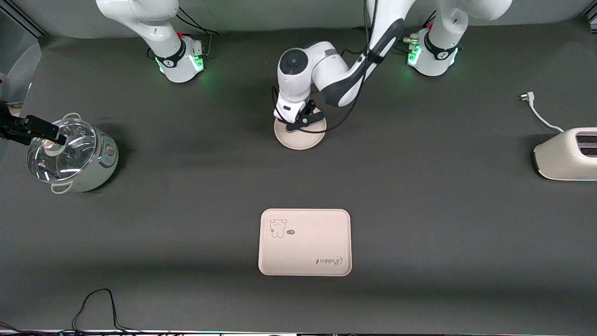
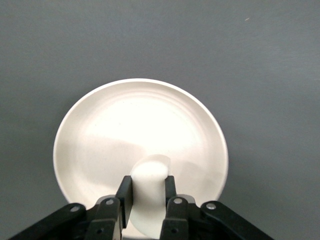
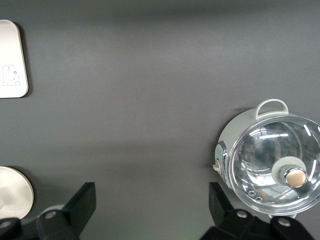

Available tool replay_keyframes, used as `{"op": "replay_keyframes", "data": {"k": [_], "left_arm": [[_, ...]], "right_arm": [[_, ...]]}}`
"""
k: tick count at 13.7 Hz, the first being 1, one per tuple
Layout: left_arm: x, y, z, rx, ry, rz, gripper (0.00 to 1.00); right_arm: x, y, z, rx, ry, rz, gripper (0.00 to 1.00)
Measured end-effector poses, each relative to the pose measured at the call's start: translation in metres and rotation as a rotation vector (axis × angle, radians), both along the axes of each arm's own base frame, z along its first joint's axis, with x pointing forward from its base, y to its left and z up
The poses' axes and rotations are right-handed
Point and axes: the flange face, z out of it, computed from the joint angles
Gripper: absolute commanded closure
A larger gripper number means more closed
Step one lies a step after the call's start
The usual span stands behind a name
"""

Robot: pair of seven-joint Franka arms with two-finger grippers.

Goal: Place bun in plate and plate on tray
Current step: 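Carry the bun with the left gripper over the white plate, then release the bun onto the plate and raise the left gripper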

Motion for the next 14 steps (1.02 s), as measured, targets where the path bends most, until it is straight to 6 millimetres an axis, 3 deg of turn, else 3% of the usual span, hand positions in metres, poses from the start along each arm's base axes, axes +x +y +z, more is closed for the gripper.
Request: {"op": "replay_keyframes", "data": {"k": [1, 2, 5, 8, 11, 14], "left_arm": [[0.002, 0.003, -0.012, 0.017, 0.004, -0.003, 0.08], [0.003, 0.005, -0.019, 0.029, 0.003, -0.008, 0.0], [0.003, 0.006, -0.024, 0.041, 0.0, -0.019, 0.0], [0.008, 0.007, -0.011, 0.064, 0.004, -0.016, 0.0], [0.035, 0.023, 0.041, 0.097, -0.015, 0.016, 0.0], [0.095, 0.07, 0.119, 0.143, -0.04, 0.059, 0.0]], "right_arm": [[0.002, 0.001, -0.003, 0.0, 0.006, 0.003, 0.0], [0.004, 0.003, -0.007, 0.001, 0.013, 0.006, 0.0], [0.012, 0.009, -0.026, 0.001, 0.046, 0.017, 0.0], [0.019, 0.009, -0.039, 0.001, 0.063, 0.017, 0.0], [0.022, 0.019, -0.04, 0.0, 0.062, 0.034, 0.0], [0.026, 0.042, -0.048, -0.001, 0.075, 0.073, 0.0]]}}
